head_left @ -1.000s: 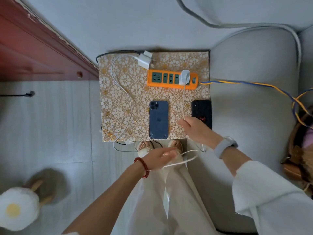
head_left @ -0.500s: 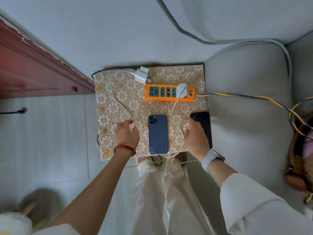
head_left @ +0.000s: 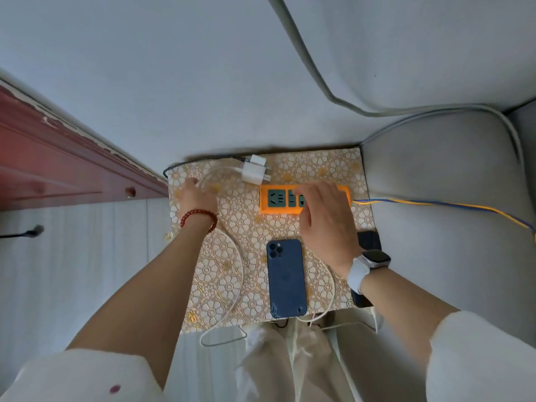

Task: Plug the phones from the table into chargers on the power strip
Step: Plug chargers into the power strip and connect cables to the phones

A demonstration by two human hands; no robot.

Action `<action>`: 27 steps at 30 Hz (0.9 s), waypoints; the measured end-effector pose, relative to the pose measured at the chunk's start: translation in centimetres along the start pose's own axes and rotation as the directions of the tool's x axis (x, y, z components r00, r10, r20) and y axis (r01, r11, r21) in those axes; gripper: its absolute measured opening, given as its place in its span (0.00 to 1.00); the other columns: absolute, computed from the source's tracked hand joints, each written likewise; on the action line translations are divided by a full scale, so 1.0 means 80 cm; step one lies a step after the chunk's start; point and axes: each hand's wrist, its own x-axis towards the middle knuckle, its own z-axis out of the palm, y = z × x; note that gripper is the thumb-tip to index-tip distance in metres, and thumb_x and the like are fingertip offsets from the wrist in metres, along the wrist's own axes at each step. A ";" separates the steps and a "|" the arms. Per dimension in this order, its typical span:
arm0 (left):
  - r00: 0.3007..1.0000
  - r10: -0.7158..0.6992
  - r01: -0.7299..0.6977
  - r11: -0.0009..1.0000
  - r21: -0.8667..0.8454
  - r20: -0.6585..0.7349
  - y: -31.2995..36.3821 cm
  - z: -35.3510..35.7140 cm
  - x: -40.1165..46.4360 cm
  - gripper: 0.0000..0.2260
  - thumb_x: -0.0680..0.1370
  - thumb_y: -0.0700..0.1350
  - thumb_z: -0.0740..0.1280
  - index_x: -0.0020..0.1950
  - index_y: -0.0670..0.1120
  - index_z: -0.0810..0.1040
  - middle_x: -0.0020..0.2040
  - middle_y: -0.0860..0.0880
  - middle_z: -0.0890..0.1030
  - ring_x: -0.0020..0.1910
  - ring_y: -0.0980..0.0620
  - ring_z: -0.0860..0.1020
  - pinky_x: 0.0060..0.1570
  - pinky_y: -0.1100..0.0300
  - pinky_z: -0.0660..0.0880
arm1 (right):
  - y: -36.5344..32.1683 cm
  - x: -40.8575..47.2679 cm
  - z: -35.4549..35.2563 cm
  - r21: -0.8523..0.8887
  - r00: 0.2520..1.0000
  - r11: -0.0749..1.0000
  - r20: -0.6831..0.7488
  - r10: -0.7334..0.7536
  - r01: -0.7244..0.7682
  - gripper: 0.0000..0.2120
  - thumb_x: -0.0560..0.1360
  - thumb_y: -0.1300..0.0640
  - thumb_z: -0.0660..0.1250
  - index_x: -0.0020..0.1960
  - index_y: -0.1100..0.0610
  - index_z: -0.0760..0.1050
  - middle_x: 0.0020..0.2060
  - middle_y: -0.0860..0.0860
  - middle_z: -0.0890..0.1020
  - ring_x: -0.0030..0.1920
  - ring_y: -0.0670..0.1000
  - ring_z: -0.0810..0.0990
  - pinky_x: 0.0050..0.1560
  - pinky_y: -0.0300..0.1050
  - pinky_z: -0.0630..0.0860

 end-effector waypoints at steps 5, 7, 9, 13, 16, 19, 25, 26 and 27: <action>0.935 0.353 -0.343 0.919 -0.194 0.018 -0.003 -0.016 -0.030 0.10 0.79 0.44 0.55 0.52 0.44 0.76 0.31 0.51 0.74 0.22 0.59 0.64 0.21 0.66 0.62 | -0.003 0.017 0.002 0.036 0.998 0.999 0.059 -0.002 0.000 0.19 0.73 0.67 0.60 0.64 0.61 0.68 0.57 0.58 0.77 0.58 0.59 0.74 0.59 0.56 0.73; 0.864 0.493 -0.469 0.862 -0.191 0.106 -0.006 -0.028 -0.060 0.09 0.79 0.44 0.57 0.51 0.47 0.77 0.30 0.54 0.73 0.19 0.60 0.65 0.19 0.72 0.60 | -0.007 0.028 0.005 0.071 0.989 0.997 0.145 -0.010 0.000 0.24 0.75 0.64 0.60 0.70 0.58 0.61 0.65 0.56 0.71 0.65 0.58 0.68 0.66 0.55 0.67; 0.784 0.608 -0.580 0.788 -0.206 0.120 -0.005 -0.044 -0.087 0.09 0.78 0.42 0.58 0.52 0.45 0.78 0.36 0.54 0.78 0.24 0.65 0.69 0.25 0.74 0.66 | -0.012 0.041 0.009 0.104 0.963 0.994 0.262 -0.062 0.036 0.28 0.75 0.60 0.61 0.73 0.53 0.55 0.71 0.55 0.64 0.70 0.58 0.62 0.69 0.57 0.63; 0.702 0.709 -0.677 0.694 -0.245 0.068 0.003 -0.074 -0.112 0.11 0.76 0.41 0.59 0.51 0.38 0.79 0.46 0.52 0.79 0.40 0.61 0.76 0.42 0.80 0.68 | -0.029 0.047 0.020 0.236 0.908 0.967 0.379 -0.179 0.092 0.21 0.76 0.55 0.62 0.68 0.53 0.66 0.63 0.54 0.73 0.64 0.54 0.69 0.60 0.50 0.69; 0.677 0.732 -0.705 0.673 -0.223 0.070 0.001 -0.086 -0.118 0.12 0.76 0.41 0.59 0.50 0.38 0.79 0.45 0.50 0.79 0.42 0.60 0.75 0.43 0.79 0.68 | -0.033 0.035 0.026 0.271 0.895 0.958 0.399 -0.201 0.095 0.14 0.76 0.53 0.61 0.61 0.54 0.71 0.56 0.51 0.77 0.56 0.50 0.73 0.49 0.41 0.68; 0.657 0.752 -0.731 0.652 -0.204 0.051 -0.004 -0.088 -0.125 0.11 0.76 0.41 0.60 0.50 0.38 0.79 0.44 0.47 0.80 0.40 0.56 0.75 0.42 0.75 0.70 | -0.035 0.028 0.023 0.351 0.882 0.931 0.399 -0.249 0.104 0.12 0.76 0.54 0.61 0.57 0.57 0.74 0.51 0.49 0.76 0.45 0.46 0.73 0.44 0.42 0.72; 0.711 0.702 -0.698 0.701 -0.148 -0.030 -0.012 -0.081 -0.133 0.07 0.74 0.43 0.65 0.47 0.41 0.80 0.39 0.46 0.81 0.35 0.53 0.77 0.35 0.61 0.74 | -0.015 0.043 -0.007 0.236 0.936 0.954 0.255 -0.244 0.185 0.08 0.76 0.63 0.61 0.52 0.63 0.75 0.51 0.58 0.76 0.41 0.51 0.76 0.41 0.43 0.74; 0.728 0.686 -0.681 0.716 -0.154 -0.026 -0.015 -0.079 -0.131 0.06 0.74 0.43 0.66 0.47 0.41 0.80 0.40 0.46 0.82 0.35 0.53 0.76 0.36 0.63 0.74 | -0.009 0.047 -0.013 0.201 0.948 0.964 0.229 -0.221 0.176 0.07 0.76 0.63 0.60 0.51 0.63 0.74 0.52 0.59 0.76 0.41 0.53 0.77 0.42 0.46 0.77; 0.740 0.673 -0.668 0.730 -0.147 -0.018 -0.019 -0.077 -0.129 0.06 0.74 0.42 0.67 0.46 0.41 0.80 0.40 0.46 0.82 0.35 0.54 0.76 0.36 0.65 0.73 | -0.001 0.052 -0.019 0.161 0.959 0.974 0.207 -0.192 0.160 0.06 0.76 0.63 0.60 0.50 0.63 0.74 0.52 0.59 0.76 0.41 0.54 0.77 0.41 0.49 0.78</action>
